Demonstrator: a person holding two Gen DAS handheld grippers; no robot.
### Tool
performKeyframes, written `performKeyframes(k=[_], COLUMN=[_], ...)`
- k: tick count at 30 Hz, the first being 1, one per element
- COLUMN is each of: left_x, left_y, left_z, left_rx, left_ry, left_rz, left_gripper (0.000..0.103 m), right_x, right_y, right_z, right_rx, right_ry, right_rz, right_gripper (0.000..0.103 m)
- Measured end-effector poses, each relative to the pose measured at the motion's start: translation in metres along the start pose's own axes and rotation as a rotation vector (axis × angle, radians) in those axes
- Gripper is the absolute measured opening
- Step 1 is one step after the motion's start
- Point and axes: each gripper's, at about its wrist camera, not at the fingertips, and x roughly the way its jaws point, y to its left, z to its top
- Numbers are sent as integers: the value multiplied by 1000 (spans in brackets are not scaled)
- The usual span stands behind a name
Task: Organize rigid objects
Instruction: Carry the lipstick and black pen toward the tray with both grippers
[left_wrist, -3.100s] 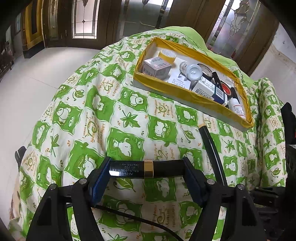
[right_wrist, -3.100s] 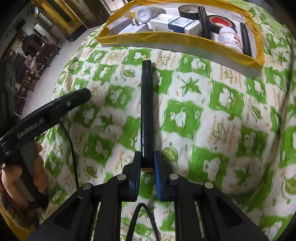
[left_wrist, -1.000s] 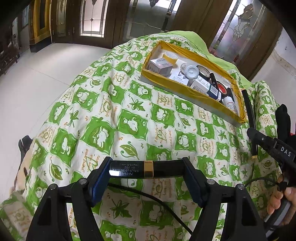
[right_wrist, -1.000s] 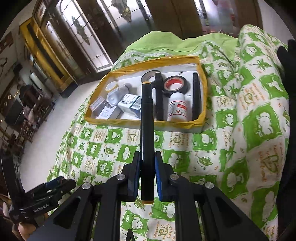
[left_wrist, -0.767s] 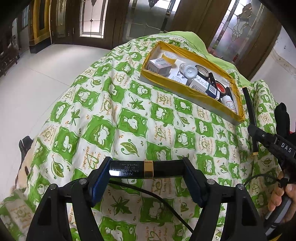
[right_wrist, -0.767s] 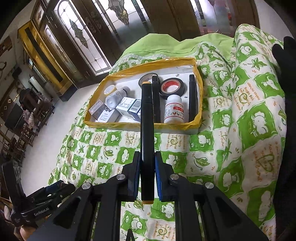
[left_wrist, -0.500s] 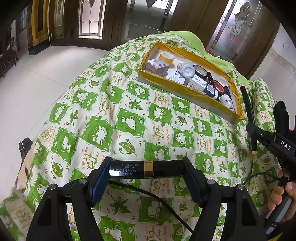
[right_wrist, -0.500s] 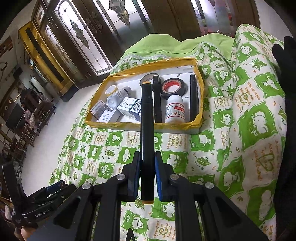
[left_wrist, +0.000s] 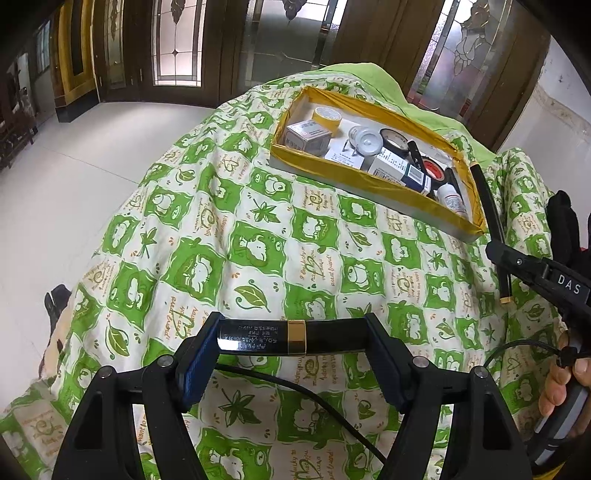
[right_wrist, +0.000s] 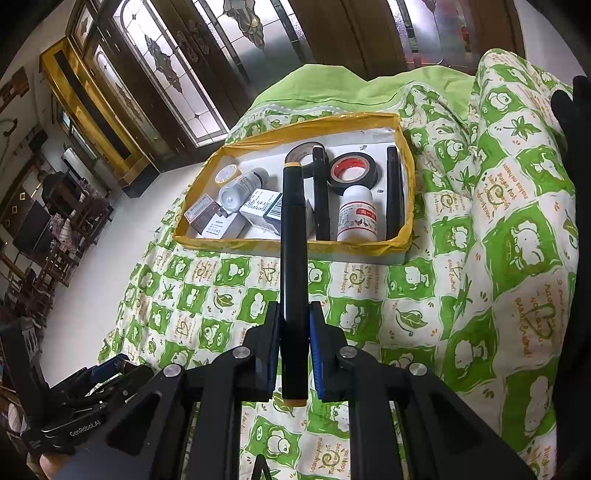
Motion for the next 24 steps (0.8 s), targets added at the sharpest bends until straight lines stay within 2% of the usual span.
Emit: performKeyframes(k=[19, 24], left_x=[-4, -4], left_y=[-6, -10], left_z=[-1, 10], left_rx=[34, 43], left_ry=[-24, -29], left_rz=[7, -11], left_gripper=[78, 78], right_x=[2, 1], right_y=[3, 2], right_z=[-2, 0], right_rx=[-3, 15], right_ry=[5, 10], right_rz=[10, 35], right_gripper=[14, 14])
